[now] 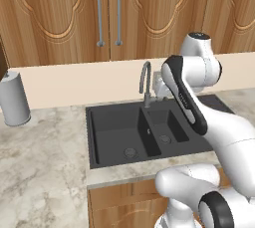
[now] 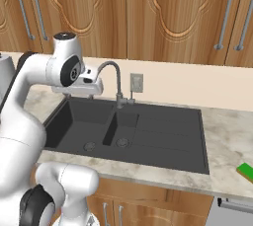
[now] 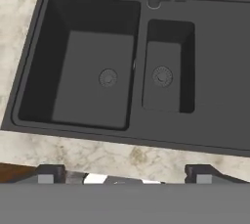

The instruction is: Soak the sponge with water for a few seconds and then drop it inside the sink.

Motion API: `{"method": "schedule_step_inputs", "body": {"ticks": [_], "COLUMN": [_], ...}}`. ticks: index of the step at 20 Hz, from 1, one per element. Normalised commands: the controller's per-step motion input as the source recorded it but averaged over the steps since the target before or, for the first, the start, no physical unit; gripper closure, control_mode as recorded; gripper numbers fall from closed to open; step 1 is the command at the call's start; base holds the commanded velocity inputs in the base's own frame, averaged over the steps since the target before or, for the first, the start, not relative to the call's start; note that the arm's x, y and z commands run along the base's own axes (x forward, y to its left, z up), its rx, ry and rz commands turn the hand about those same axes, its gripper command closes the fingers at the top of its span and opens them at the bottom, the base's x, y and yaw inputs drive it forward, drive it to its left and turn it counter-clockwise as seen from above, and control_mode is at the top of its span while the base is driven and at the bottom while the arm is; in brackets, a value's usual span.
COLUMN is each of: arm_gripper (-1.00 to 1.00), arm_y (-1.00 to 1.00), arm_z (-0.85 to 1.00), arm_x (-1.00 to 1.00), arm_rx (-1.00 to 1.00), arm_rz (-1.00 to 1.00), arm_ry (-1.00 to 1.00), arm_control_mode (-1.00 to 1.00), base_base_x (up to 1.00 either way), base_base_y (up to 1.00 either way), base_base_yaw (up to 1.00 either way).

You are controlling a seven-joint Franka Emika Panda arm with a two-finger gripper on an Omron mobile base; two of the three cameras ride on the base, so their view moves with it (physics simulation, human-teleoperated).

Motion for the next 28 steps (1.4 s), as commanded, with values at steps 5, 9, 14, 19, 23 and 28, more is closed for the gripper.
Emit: {"method": "schedule_step_inputs", "body": {"ticks": [5,9,14,19,23,28], "arm_gripper": [-1.0,-1.0,-1.0,-1.0,-1.0,-1.0], "arm_y": [-0.39,-0.45,-0.53,-0.64,-0.53,-0.34], "arm_z": [0.0,0.0,0.0,0.0,0.0,0.0], "arm_x": [-0.47,-0.43,-0.19,0.0,0.01,0.19], "arm_rx": [0.0,0.0,0.0,0.01,0.06,0.14], "arm_rz": [0.08,0.07,0.07,0.09,0.14,0.17], "arm_ry": [-0.22,-0.22,-0.18,-0.17,-0.13,-0.12], "arm_control_mode": [-1.0,-1.0,-1.0,-1.0,-1.0,-1.0], "base_base_x": [0.0,0.0,0.0,0.0,0.0,0.0], "base_base_y": [0.0,0.0,0.0,0.0,0.0,0.0], "base_base_yaw": [0.0,0.0,0.0,0.0,0.0,0.0]}}
